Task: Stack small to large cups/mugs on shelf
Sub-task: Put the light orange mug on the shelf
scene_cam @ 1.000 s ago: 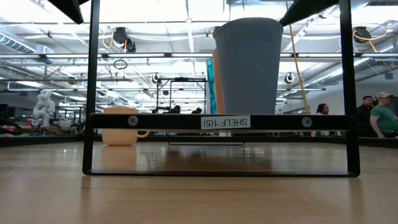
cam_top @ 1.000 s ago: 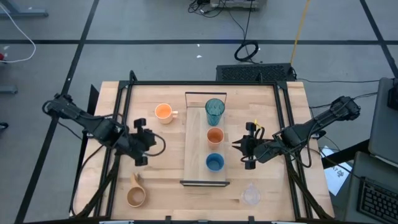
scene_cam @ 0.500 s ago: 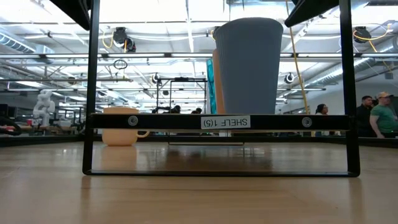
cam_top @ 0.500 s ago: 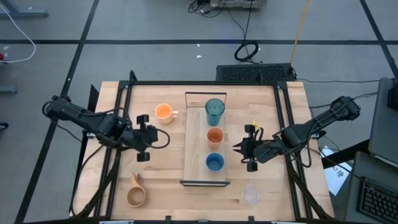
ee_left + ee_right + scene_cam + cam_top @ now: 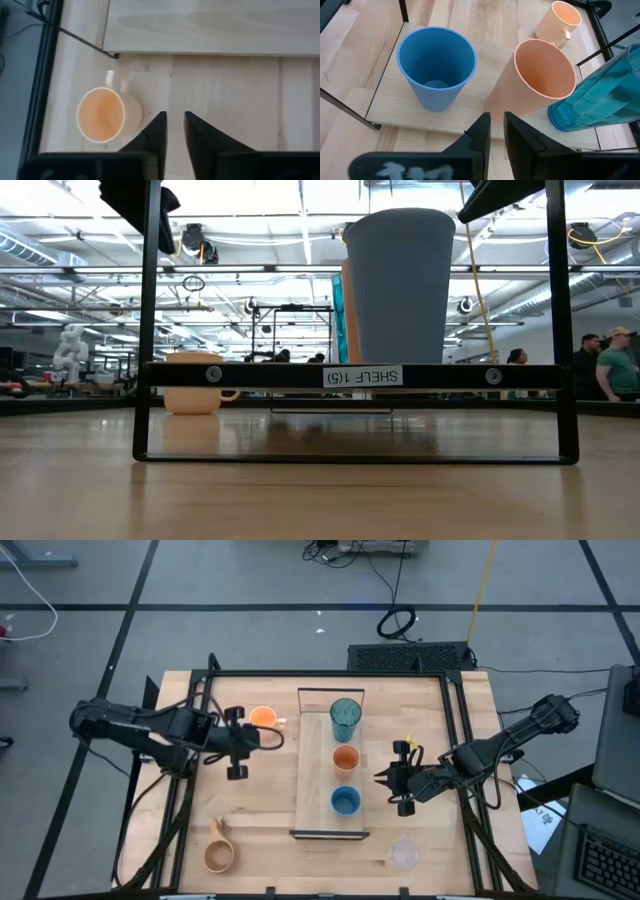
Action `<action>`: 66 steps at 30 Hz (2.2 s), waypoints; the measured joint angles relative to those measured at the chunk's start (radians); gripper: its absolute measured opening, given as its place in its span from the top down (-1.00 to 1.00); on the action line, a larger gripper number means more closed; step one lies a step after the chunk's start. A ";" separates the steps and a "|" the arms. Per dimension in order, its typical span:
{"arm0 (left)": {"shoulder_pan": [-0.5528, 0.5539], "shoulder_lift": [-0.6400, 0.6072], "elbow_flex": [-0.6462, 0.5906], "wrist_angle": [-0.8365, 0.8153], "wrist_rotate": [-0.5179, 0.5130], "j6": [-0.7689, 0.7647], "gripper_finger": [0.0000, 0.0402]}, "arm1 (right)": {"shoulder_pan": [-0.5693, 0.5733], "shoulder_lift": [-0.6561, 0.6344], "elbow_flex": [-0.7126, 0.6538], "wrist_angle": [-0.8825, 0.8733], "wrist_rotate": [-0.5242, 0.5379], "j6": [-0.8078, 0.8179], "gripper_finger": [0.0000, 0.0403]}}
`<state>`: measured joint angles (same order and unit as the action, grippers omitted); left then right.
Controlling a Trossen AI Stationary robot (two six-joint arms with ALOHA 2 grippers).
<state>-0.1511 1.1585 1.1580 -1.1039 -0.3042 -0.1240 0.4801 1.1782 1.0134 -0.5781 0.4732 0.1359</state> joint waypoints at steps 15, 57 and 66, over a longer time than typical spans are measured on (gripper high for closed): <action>0.141 0.000 -0.001 -0.010 0.026 0.089 0.31 | 0.000 0.000 0.000 0.000 0.000 0.001 0.79; 0.439 0.279 -0.076 0.082 0.098 0.393 0.16 | 0.000 0.000 0.000 -0.002 0.000 -0.029 0.79; 0.461 0.279 -0.104 0.141 0.141 0.408 -0.04 | 0.000 0.000 0.000 -0.002 0.000 -0.029 0.79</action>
<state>0.3098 1.4376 1.0540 -0.9627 -0.1632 0.2839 0.4805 1.1778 1.0134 -0.5800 0.4730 0.1070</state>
